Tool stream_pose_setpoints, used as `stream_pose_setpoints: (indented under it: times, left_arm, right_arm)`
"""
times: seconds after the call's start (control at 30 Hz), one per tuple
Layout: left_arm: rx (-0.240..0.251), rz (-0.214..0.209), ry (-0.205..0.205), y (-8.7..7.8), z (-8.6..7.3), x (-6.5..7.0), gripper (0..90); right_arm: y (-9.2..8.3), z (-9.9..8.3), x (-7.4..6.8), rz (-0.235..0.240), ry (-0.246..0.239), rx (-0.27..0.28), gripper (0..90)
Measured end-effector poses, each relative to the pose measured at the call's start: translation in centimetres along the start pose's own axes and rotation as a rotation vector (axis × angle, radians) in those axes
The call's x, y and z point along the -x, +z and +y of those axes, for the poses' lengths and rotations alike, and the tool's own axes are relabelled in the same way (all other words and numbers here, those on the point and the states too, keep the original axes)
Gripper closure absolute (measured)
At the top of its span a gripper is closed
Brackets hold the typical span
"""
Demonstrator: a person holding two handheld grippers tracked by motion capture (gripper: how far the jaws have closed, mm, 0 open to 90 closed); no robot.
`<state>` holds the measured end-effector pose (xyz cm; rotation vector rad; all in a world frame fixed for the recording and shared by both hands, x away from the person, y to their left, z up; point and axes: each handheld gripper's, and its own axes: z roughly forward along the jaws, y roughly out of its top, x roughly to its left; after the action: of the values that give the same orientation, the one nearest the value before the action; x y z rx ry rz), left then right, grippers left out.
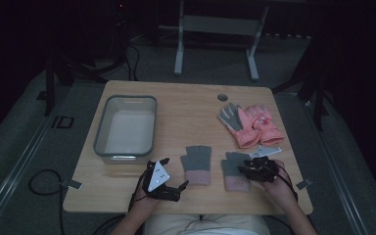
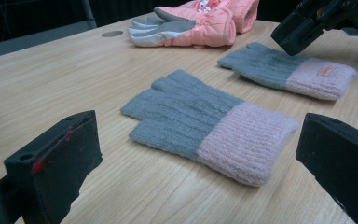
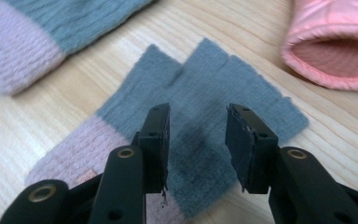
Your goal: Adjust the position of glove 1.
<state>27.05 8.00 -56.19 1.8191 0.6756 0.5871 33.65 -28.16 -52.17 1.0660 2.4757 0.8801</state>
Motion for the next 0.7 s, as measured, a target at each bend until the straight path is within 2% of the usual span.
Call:
stream_pose_setpoints:
  times: [0.2,0.27,0.37,0.57,0.63,0.67,0.7]
  left_arm:
    - [0.001,-0.003,-0.004,0.0,0.0,0.0,0.0]
    - [0.002,-0.005,-0.005,0.0,0.0,-0.1,0.0]
    - [0.004,-0.005,-0.007,0.0,0.0,-0.1,0.0]
    - [0.004,-0.006,-0.008,0.0,0.0,-0.1,0.0]
    - [0.003,-0.007,-0.011,0.0,0.0,-0.1,0.0]
    - [0.001,-0.008,-0.013,0.0,0.0,-0.2,0.0]
    - [0.003,-0.008,-0.019,0.0,0.0,-0.2,0.0]
  right_arm:
    - [1.0,0.0,-0.4,0.016,-0.028,-0.020,59.5]
    - [1.6,-0.2,-0.5,0.005,-0.019,-0.039,60.2]
    - [1.8,-0.5,-0.6,-0.001,0.003,-0.025,61.4]
    - [1.9,-1.2,-0.9,-0.026,0.039,0.022,72.2]
    - [1.9,-1.2,-1.2,-0.049,0.031,0.030,80.3]
    - [1.9,-1.2,-1.5,-0.058,0.012,0.032,83.3]
    - [1.9,-1.1,-1.7,-0.062,0.017,0.029,84.4]
